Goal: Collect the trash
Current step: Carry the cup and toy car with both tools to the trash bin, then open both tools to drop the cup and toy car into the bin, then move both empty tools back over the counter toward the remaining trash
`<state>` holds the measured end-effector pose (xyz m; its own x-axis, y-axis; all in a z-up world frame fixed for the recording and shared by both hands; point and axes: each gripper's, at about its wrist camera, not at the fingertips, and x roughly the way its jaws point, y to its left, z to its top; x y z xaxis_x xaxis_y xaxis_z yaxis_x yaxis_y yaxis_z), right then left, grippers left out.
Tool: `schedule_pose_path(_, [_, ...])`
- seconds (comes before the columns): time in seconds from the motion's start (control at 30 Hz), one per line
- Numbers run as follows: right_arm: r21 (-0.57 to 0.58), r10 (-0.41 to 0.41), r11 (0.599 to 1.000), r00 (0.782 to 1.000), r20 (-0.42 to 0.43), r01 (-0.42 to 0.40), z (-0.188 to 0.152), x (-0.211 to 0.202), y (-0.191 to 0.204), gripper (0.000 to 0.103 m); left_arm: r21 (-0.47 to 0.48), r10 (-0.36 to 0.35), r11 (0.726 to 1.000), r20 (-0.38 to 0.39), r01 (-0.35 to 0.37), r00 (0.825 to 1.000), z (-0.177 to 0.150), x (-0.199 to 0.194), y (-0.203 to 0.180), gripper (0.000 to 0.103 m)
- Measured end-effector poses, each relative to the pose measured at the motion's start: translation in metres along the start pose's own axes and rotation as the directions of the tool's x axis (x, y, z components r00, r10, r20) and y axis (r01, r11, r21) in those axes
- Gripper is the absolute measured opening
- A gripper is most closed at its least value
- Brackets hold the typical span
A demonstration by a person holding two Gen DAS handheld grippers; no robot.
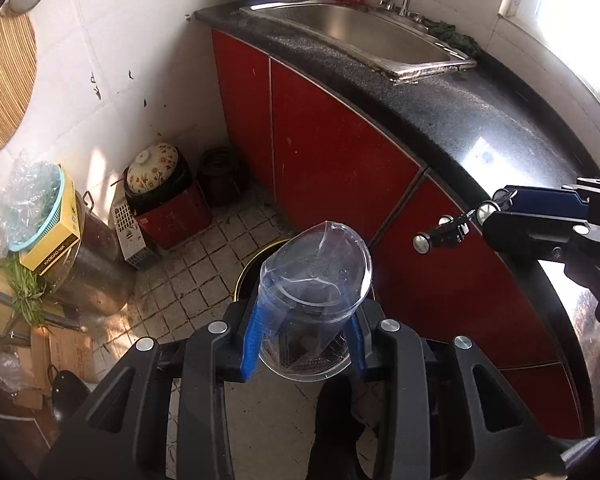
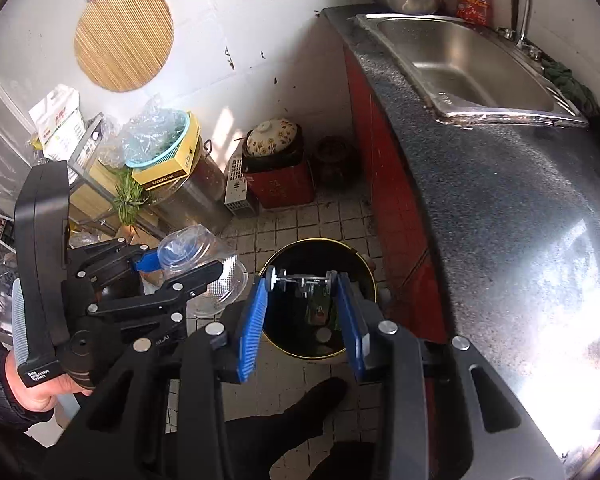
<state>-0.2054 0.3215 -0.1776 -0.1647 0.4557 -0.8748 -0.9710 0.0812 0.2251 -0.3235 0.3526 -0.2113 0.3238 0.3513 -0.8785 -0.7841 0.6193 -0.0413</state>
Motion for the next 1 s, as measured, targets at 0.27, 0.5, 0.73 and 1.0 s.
schedule_pose_path(0.27, [-0.01, -0.024, 1.0, 0.993, -0.119, 0.023, -0.002, 0.071, 0.0, 0.036, -0.006, -0.002, 1.0, -0.069, 0.002, 0.998, -0.021, 0.061, 0.015, 0.035])
schedule_pose_path(0.5, [0.02, -0.031, 0.999, 0.984, -0.175, 0.035, -0.005, 0.102, -0.008, 0.036, -0.025, -0.02, 1.0, -0.102, 0.018, 0.995, -0.028, 0.091, 0.024, 0.035])
schedule_pose_path(0.73, [0.04, -0.01, 0.999, 0.982, -0.188, 0.018, 0.002, 0.106, -0.01, 0.067, -0.04, -0.033, 0.999, -0.103, 0.029, 0.994, -0.029, 0.097, 0.027, 0.07])
schedule_pose_path(1.0, [0.05, -0.012, 0.999, 0.989, -0.15, 0.019, 0.004, 0.087, -0.013, 0.077, -0.039, -0.023, 0.999, -0.088, 0.019, 0.996, -0.034, 0.085, 0.03, 0.079])
